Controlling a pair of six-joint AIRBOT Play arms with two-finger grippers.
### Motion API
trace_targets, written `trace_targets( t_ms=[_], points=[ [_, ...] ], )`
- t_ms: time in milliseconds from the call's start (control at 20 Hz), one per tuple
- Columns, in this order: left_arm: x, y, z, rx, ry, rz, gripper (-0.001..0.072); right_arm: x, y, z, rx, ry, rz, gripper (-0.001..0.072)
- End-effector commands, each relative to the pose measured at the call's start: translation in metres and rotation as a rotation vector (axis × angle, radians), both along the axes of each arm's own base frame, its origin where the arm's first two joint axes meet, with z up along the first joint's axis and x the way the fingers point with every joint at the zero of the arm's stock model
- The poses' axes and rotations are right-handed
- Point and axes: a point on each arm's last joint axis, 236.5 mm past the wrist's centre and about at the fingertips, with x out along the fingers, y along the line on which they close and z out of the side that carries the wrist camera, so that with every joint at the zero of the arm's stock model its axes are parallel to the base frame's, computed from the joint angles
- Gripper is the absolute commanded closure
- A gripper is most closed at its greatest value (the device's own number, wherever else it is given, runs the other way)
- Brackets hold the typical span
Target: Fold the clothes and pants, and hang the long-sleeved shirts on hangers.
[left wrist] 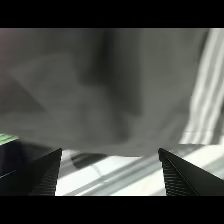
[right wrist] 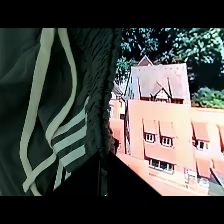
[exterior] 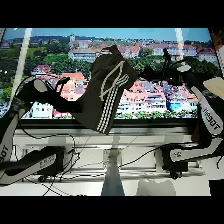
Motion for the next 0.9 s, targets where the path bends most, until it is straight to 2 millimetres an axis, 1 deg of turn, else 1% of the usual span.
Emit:
trace_targets(
  t_ms=[0,100,200,250,350,450,550,650,700,750,800,850],
  points=[
    [0.014,0.042,-0.008,0.045,-0.021,0.111,0.0019,-0.001,0.001,0.001,0.003,0.002,0.006,0.0692],
    [0.025,0.063,-0.01,0.052,-0.05,0.189,0.0019,-0.001,0.001,0.001,0.003,0.002,0.005,0.0692],
    [0.023,0.07,-0.02,0.056,-0.058,0.181,0.0019,-0.001,0.001,0.001,0.003,0.002,0.005,0.0692],
    [0.021,0.068,-0.026,0.05,-0.053,0.178,0.0019,-0.001,0.001,0.001,0.003,0.002,0.006,0.0692],
    [0.021,0.055,-0.036,-0.011,-0.061,0.161,0.0027,-0.001,0.001,0.001,0.004,0.002,0.006,0.0692],
    [0.034,0.045,-0.038,-0.065,-0.088,0.199,0.0099,-0.001,0.001,0.001,0.004,0.002,0.007,0.0691],
    [0.045,0.041,-0.041,-0.086,-0.104,0.245,0.0099,-0.001,0.001,0.001,0.003,0.001,0.006,0.0692],
    [0.044,0.039,-0.046,-0.095,-0.083,0.253,0.01,-0.001,0.001,0.001,0.003,0.0,0.005,0.0692],
    [0.042,0.037,-0.049,-0.097,-0.069,0.248,0.0139,-0.001,0.001,0.001,0.003,0.0,0.006,0.0692],
    [0.04,0.034,-0.051,-0.104,-0.055,0.243,0.0288,-0.001,0.001,0.001,0.002,0.0,0.005,0.0692],
    [0.037,0.03,-0.051,-0.115,-0.039,0.239,0.0482,0.0,0.0,0.001,-0.002,-0.005,0.005,0.0691],
    [0.036,0.028,-0.051,-0.119,-0.035,0.233,0.0598,0.003,-0.002,0.0,-0.019,-0.028,0.007,0.0692]
  ],
)
